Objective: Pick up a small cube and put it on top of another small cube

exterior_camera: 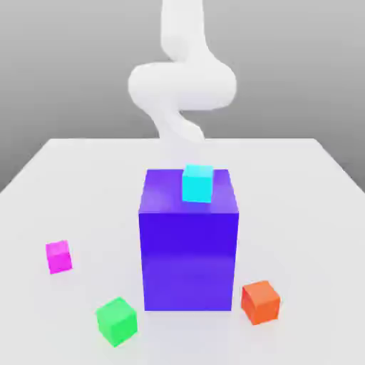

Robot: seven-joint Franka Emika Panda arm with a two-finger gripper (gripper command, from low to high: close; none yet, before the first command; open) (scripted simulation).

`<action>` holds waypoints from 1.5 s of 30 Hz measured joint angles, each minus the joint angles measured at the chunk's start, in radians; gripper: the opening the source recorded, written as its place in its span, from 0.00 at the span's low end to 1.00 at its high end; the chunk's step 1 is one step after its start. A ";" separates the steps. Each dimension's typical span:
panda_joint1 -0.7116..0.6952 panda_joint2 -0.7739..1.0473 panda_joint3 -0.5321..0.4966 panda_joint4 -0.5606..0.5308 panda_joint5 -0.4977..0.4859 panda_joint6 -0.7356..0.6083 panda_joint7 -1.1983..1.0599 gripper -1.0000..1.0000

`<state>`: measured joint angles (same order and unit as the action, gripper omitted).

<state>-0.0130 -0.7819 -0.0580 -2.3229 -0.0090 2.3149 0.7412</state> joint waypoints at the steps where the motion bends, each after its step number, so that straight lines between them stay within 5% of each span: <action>1: -0.004 0.009 -0.025 -0.010 -0.005 0.007 -0.025 0.50; 31: -0.030 0.486 -0.597 -0.325 -0.106 0.325 -0.720 0.50; 39: -0.001 0.662 -0.707 -0.420 -0.047 0.442 -0.960 0.50; 45: -0.014 0.806 -0.718 -0.491 0.101 0.530 -1.210 0.50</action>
<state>-0.0268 0.0244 -0.7757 -2.8142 0.0917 2.8453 -0.4689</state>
